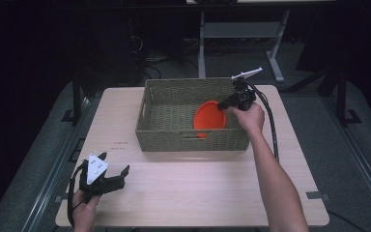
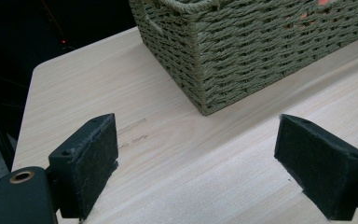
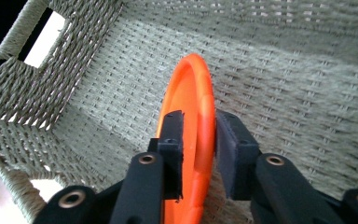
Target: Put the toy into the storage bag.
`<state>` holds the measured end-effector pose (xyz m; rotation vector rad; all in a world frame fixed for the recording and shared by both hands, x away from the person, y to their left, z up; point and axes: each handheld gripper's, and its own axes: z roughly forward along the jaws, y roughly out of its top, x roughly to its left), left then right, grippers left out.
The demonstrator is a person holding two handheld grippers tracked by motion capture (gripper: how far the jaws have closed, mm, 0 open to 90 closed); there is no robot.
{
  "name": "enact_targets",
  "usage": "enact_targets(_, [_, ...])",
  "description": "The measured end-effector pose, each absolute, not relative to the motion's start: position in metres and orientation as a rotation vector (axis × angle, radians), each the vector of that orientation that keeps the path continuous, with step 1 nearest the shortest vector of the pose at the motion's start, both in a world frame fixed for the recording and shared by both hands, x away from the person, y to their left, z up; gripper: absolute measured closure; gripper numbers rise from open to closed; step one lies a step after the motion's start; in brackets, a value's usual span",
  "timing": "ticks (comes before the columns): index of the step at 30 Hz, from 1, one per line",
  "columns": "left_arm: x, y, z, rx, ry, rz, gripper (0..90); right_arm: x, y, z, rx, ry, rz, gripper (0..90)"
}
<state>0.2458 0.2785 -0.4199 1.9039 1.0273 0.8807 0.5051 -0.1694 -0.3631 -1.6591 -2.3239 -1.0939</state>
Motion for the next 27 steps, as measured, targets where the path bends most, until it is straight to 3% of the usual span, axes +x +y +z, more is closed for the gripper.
enact_targets(27, [0.247,0.279,-0.419,1.901,1.038,0.884,12.9,0.500,-0.184,-0.367,-1.643,-2.261,-1.147,68.0])
